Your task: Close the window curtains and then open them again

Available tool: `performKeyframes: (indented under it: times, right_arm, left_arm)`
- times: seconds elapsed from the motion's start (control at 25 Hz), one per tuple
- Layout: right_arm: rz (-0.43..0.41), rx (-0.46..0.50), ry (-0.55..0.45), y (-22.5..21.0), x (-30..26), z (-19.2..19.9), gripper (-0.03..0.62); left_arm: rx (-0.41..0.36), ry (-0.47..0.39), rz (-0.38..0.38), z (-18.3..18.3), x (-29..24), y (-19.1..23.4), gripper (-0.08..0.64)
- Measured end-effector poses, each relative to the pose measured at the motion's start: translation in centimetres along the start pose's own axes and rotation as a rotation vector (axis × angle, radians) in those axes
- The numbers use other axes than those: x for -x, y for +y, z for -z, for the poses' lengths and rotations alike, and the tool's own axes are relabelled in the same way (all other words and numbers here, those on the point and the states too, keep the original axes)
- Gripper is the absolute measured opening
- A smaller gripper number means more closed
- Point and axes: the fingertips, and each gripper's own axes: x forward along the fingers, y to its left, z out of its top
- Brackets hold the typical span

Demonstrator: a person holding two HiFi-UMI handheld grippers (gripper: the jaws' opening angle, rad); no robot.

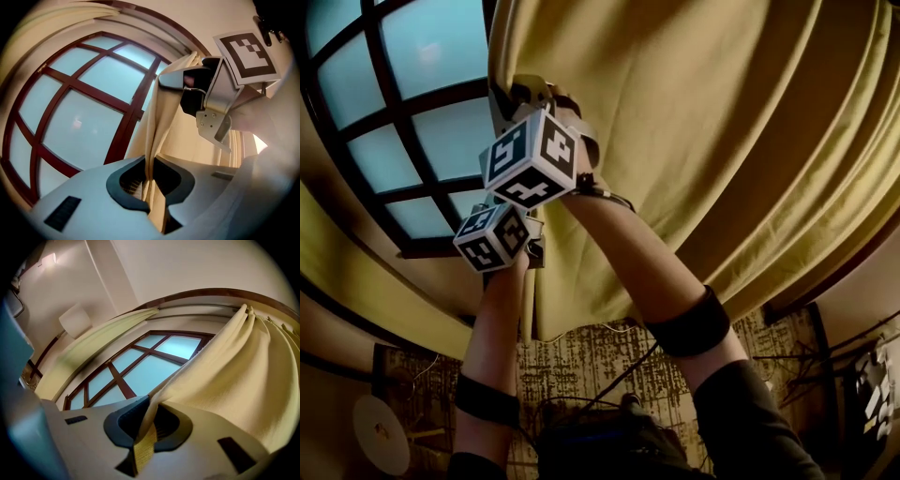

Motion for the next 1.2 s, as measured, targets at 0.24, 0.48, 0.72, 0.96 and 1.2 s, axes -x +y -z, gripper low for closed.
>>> performKeyframes:
  times: [0.24, 0.48, 0.72, 0.96, 1.2]
  right_arm:
    - [0.02, -0.007, 0.061, -2.1, 1.5, 3.1, 0.04]
    - [0.048, -0.033, 0.104, -4.2, 3.8, 5.9, 0.049]
    - [0.107, -0.102, 0.12, -7.2, 6.9, 9.2, 0.064]
    - [0.21, -0.265, 0.145, -10.7, 12.2, 13.4, 0.206]
    - [0.282, -0.397, 0.203, -11.0, 18.4, 19.0, 0.27]
  left_arm:
    - [0.002, 0.048, 0.049, 2.4, -1.5, -2.6, 0.014]
    - [0.008, 0.075, 0.088, 4.8, -2.8, -5.7, 0.019]
    - [0.0, 0.098, 0.138, 7.2, -4.0, -9.1, 0.045]
    - [-0.053, 0.131, 0.228, 10.2, -4.3, -12.8, 0.194]
    - [-0.123, 0.205, 0.292, 14.0, -2.4, -15.5, 0.212]
